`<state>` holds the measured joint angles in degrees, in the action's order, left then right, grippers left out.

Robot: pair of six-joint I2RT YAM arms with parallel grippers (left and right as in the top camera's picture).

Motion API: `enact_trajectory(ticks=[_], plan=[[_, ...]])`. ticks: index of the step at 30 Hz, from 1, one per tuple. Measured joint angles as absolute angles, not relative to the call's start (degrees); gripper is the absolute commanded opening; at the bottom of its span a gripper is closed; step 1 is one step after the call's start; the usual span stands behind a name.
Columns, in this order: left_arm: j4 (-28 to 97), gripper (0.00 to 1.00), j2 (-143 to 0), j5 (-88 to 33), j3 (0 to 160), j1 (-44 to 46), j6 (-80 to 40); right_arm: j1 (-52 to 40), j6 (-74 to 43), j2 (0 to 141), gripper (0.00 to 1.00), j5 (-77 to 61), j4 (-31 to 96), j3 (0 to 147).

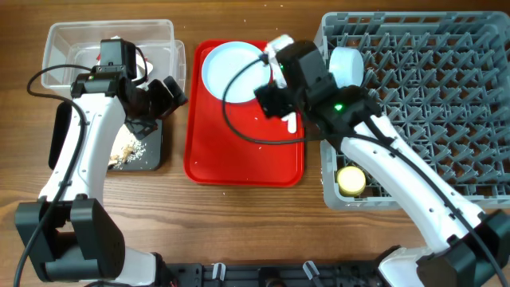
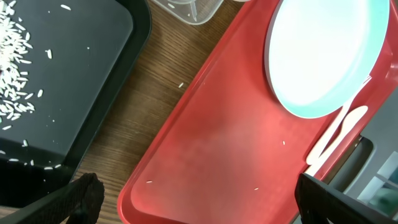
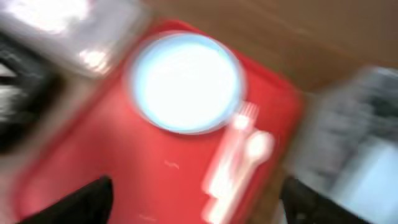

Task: Sort waste into correct bins and load items into the dishwasher rack
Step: 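Grasp the light-blue plate with the right gripper and stand it in the rack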

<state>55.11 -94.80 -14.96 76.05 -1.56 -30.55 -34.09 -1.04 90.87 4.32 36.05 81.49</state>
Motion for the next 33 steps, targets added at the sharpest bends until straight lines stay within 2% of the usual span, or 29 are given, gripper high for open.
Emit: enact_trajectory(ticks=[2,3,5,9,10,14,15,17,22,25,27,33], plan=[[55.2,1.00,-94.8,-14.9,76.1,-1.6,-30.5,-34.1,-10.8,92.5,0.77,-2.1,29.3,80.6],[55.1,1.00,-94.8,-15.0,76.1,-1.6,-30.5,-34.2,-17.0,94.4,0.69,-2.4,26.9,80.6],[55.1,1.00,-94.8,-14.9,76.1,-1.6,-30.5,-34.1,-31.3,100.5,0.63,0.5,23.6,80.5],[55.1,1.00,-94.8,-14.9,76.1,-1.6,-30.5,-34.1,-51.1,115.3,0.57,4.9,16.6,79.4],[55.1,1.00,-94.8,-14.9,76.1,-1.6,-30.5,-34.1,-52.3,116.4,0.56,5.3,15.8,79.2],[55.1,1.00,-94.8,-14.9,76.1,-1.6,-30.5,-34.1,-54.4,121.6,0.50,6.7,13.5,79.4],[55.2,1.00,-94.8,-14.9,76.1,-1.6,-30.5,-34.1,-54.7,121.8,0.46,7.2,13.3,79.4],[55.1,1.00,-94.8,-14.9,76.1,-1.6,-30.5,-34.0,-55.2,122.0,0.27,8.0,13.5,79.4],[55.1,1.00,-94.8,-14.9,76.1,-1.6,-30.5,-33.6,-52.0,121.9,0.11,8.0,24.2,81.3],[55.1,1.00,-94.8,-14.9,76.1,-1.6,-30.5,-33.4,-46.5,121.1,0.11,5.5,31.5,82.1],[55.1,1.00,-94.8,-14.9,76.1,-1.6,-30.5,-33.3,-43.6,120.6,0.04,3.4,35.0,82.3],[55.1,1.00,-94.8,-14.9,76.1,-1.6,-30.5,-33.1,-36.4,118.8,0.04,0.2,38.3,82.3]])
